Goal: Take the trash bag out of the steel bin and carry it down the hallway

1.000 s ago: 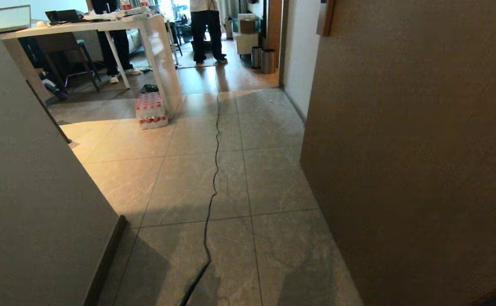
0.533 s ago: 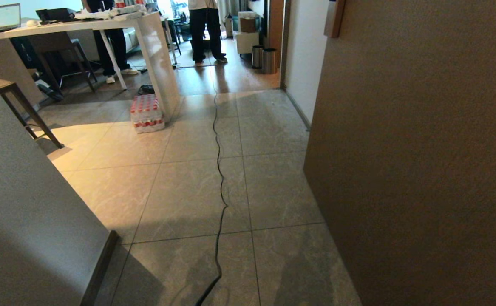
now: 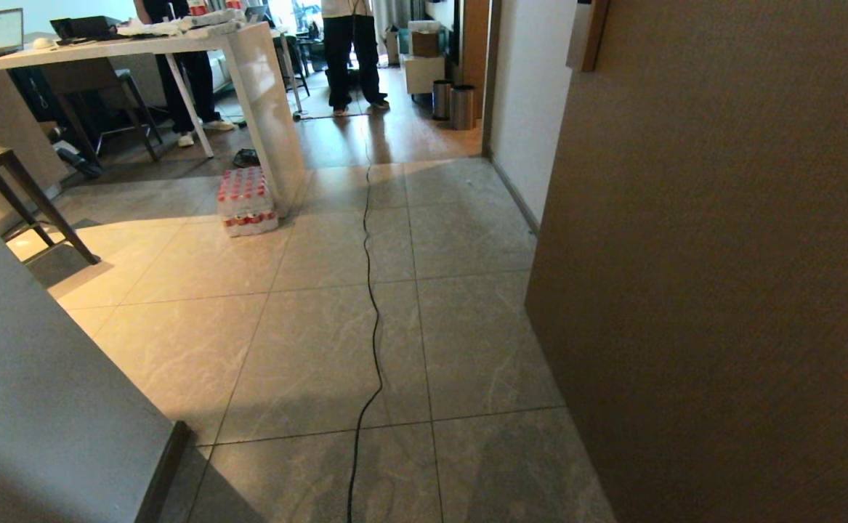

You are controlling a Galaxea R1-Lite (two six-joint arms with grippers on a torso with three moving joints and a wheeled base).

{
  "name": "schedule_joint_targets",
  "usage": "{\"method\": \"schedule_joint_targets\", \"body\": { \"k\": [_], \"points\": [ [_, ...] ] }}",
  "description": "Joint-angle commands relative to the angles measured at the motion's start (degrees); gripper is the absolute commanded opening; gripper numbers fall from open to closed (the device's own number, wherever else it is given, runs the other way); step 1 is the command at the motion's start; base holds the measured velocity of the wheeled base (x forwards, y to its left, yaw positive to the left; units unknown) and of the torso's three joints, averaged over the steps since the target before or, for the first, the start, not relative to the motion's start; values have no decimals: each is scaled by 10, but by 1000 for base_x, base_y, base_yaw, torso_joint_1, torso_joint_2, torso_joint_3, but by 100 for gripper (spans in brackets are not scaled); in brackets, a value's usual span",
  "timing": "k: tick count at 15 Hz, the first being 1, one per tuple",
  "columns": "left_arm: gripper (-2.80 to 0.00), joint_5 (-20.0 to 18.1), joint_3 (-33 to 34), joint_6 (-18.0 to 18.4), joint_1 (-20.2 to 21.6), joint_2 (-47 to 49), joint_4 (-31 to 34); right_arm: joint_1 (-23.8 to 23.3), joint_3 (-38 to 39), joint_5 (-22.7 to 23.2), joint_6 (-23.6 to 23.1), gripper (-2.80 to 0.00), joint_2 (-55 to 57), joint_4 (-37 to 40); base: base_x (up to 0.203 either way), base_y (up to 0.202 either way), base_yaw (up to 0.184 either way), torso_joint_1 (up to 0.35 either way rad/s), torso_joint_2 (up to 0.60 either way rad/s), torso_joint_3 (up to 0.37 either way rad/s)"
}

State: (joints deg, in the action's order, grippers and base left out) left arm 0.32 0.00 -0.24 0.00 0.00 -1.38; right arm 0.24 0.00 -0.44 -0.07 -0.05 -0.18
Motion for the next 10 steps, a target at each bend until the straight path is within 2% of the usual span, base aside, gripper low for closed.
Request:
{"method": "schedule_joint_targets", "body": {
  "k": [1, 10],
  "points": [
    [-280, 0, 7, 0, 0, 0, 1, 0, 0, 0, 0, -280, 0, 0, 0, 0, 0, 0, 0, 0],
    [-280, 0, 7, 0, 0, 0, 0, 0, 0, 0, 0, -280, 0, 0, 0, 0, 0, 0, 0, 0]
  ]
}}
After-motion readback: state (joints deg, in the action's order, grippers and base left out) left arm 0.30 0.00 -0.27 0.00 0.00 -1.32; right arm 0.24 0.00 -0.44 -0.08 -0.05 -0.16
